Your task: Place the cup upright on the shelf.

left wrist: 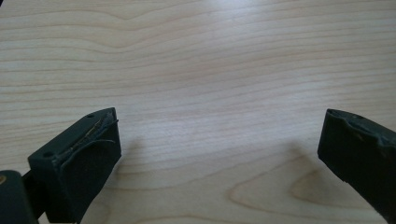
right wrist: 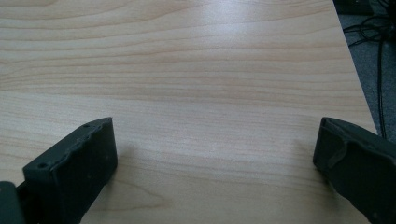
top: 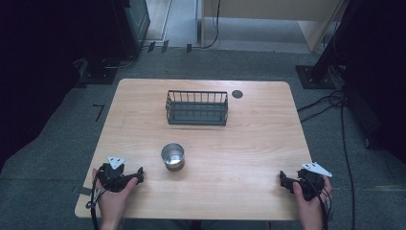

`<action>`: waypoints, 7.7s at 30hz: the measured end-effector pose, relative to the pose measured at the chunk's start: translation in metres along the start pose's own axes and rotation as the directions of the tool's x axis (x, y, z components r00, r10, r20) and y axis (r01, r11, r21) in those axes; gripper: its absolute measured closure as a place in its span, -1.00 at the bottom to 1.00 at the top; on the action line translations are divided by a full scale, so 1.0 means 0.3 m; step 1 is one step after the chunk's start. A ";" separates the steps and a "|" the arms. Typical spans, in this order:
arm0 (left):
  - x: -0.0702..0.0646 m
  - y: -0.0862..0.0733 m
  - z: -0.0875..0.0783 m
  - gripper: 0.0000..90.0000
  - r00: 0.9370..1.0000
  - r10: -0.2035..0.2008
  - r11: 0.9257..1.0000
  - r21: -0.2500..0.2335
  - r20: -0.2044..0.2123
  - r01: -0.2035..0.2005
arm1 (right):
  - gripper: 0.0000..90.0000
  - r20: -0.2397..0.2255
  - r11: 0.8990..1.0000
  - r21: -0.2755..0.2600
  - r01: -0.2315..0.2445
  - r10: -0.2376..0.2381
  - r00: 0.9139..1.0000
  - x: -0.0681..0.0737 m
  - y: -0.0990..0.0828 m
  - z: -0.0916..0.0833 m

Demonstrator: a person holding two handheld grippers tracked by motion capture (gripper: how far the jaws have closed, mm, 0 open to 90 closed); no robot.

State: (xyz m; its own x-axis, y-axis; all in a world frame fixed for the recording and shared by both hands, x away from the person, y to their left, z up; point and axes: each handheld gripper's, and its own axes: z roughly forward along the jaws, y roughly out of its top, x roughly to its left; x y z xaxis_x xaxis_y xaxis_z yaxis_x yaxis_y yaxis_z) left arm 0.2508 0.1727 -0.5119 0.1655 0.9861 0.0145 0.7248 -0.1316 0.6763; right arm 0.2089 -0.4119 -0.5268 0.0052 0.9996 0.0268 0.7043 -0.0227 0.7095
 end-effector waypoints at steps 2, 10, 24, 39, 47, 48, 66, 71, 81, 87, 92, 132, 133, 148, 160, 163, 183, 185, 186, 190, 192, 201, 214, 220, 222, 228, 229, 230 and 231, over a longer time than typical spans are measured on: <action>-0.014 -0.002 -0.009 -1.00 1.000 0.014 1.000 0.003 0.015 -0.014 | -1.00 0.000 1.000 0.000 0.000 0.000 1.000 0.000 0.000 0.000; -0.074 -0.008 -0.040 -1.00 0.997 0.063 0.998 0.008 0.050 -0.064 | -1.00 0.000 1.000 0.001 0.000 0.000 1.000 0.000 0.000 0.000; -0.186 0.034 -0.072 -1.00 0.979 0.128 0.992 -0.019 0.161 -0.127 | -1.00 0.000 1.000 0.001 0.000 0.000 1.000 0.000 0.000 0.000; -0.277 0.102 -0.058 -1.00 0.962 0.180 0.984 -0.039 0.204 -0.176 | -1.00 0.000 1.000 0.000 0.000 0.000 1.000 0.000 0.000 0.000; -0.318 0.138 -0.041 -1.00 0.955 0.194 0.981 -0.036 0.223 -0.191 | -1.00 -0.001 1.000 0.000 -0.001 0.001 1.000 0.000 0.000 0.000; -0.328 0.146 -0.034 -1.00 0.953 0.196 0.980 -0.029 0.230 -0.195 | -1.00 -0.001 1.000 0.000 -0.001 0.001 1.000 0.000 0.000 0.000; -0.403 0.220 -0.001 -0.93 0.940 0.231 0.972 -0.014 0.252 -0.235 | -1.00 -0.001 1.000 0.000 -0.001 0.001 1.000 0.000 0.000 0.000; -0.416 0.235 0.008 -0.84 0.936 0.251 0.967 -0.010 0.245 -0.256 | -1.00 0.000 1.000 0.000 -0.001 0.001 1.000 0.000 0.000 0.000; -0.416 0.247 0.019 -0.66 0.935 0.260 0.964 -0.004 0.241 -0.267 | -1.00 -0.001 1.000 0.000 -0.001 0.001 1.000 0.000 0.000 0.000; -0.406 0.259 0.016 -0.66 0.936 0.246 0.968 -0.011 0.250 -0.252 | -1.00 -0.001 1.000 0.000 -0.001 0.001 1.000 0.000 0.000 0.000; -0.399 0.275 0.010 -0.60 0.936 0.245 0.968 -0.016 0.252 -0.249 | -1.00 -0.001 1.000 0.000 -0.001 0.001 1.000 0.000 0.000 0.000; -0.368 0.433 -0.002 -0.58 0.925 0.265 0.964 -0.052 0.274 -0.261 | -1.00 -0.001 1.000 0.000 -0.001 0.001 1.000 0.000 0.000 0.000; -0.368 0.440 -0.002 -0.58 0.923 0.269 0.963 -0.053 0.274 -0.265 | -1.00 0.000 1.000 0.000 -0.001 0.001 1.000 0.000 0.000 0.000; -0.361 0.543 -0.004 -0.58 0.922 0.275 0.961 -0.072 0.271 -0.265 | -1.00 -0.001 1.000 0.000 -0.001 0.001 1.000 0.000 0.000 0.000; -0.362 0.632 -0.004 -0.58 0.922 0.278 0.961 -0.091 0.270 -0.263 | -1.00 -0.001 1.000 0.000 -0.001 0.001 1.000 0.000 0.000 0.000; -0.362 0.647 -0.002 -0.58 0.923 0.277 0.961 -0.093 0.269 -0.261 | -1.00 0.000 1.000 0.000 -0.001 0.001 1.000 0.000 0.000 0.000; -0.395 0.813 0.029 -0.58 0.918 0.303 0.952 -0.115 0.256 -0.282 | -1.00 -0.001 1.000 0.000 -0.001 0.001 1.000 0.000 0.000 0.000; -0.396 0.828 0.038 -0.58 0.918 0.302 0.953 -0.115 0.256 -0.281 | -1.00 -0.001 1.000 0.000 -0.001 0.001 1.000 0.000 0.000 0.000; -0.396 0.835 0.043 -0.58 0.920 0.297 0.954 -0.116 0.255 -0.276 | -1.00 -0.001 1.000 0.000 -0.001 0.001 1.000 0.000 0.000 0.000; -0.394 0.861 0.063 -0.58 0.925 0.283 0.958 -0.122 0.252 -0.260 | -1.00 -0.001 1.000 0.000 -0.001 0.001 1.000 0.000 0.000 0.000; -0.388 0.875 0.075 -0.58 0.927 0.279 0.959 -0.122 0.249 -0.256 | -1.00 -0.001 1.000 0.000 -0.001 0.001 1.000 0.000 0.000 0.000; -0.364 0.935 0.131 -0.58 0.939 0.245 0.968 -0.121 0.243 -0.221 | -1.00 -0.001 1.000 0.000 -0.001 0.001 1.000 0.000 0.000 0.000; -0.379 0.961 0.230 -0.58 0.946 0.239 0.967 -0.145 0.221 -0.211 | -1.00 -0.001 1.000 0.000 -0.001 0.001 1.000 0.000 0.000 0.000; -0.392 0.943 0.284 -0.58 0.941 0.267 0.962 -0.120 0.208 -0.246 | -1.00 -0.001 1.000 0.000 -0.001 0.001 1.000 0.000 0.000 0.000; -0.394 0.937 0.297 -0.58 0.940 0.271 0.961 -0.117 0.208 -0.251 | -1.00 -0.001 1.000 0.000 -0.001 0.001 1.000 0.000 0.000 0.000; -0.394 0.922 0.326 -0.58 0.940 0.270 0.962 -0.093 0.210 -0.256 | -1.00 -0.001 1.000 0.000 -0.001 0.001 1.000 0.000 0.000 0.000; -0.392 0.912 0.337 -0.58 0.939 0.270 0.963 -0.084 0.211 -0.258 | -1.00 -0.001 1.000 0.000 -0.001 0.001 1.000 0.000 0.000 0.000; -0.392 0.912 0.337 -0.58 0.939 0.270 0.963 -0.084 0.211 -0.258 | -1.00 -0.001 1.000 0.000 -0.001 0.001 1.000 0.000 0.000 0.000; -0.391 0.906 0.342 -0.58 0.940 0.271 0.962 -0.082 0.210 -0.259 | -1.00 -0.001 1.000 0.000 -0.001 0.001 1.000 0.000 0.000 0.000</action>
State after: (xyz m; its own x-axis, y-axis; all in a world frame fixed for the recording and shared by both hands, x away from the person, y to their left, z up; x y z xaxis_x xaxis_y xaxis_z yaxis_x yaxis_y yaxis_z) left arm 0.4971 0.0107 -0.4054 0.4917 0.8697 0.0422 0.6002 -0.3737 0.7072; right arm 0.2089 -0.4119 -0.5267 0.0057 0.9996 0.0282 0.7042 -0.0240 0.7096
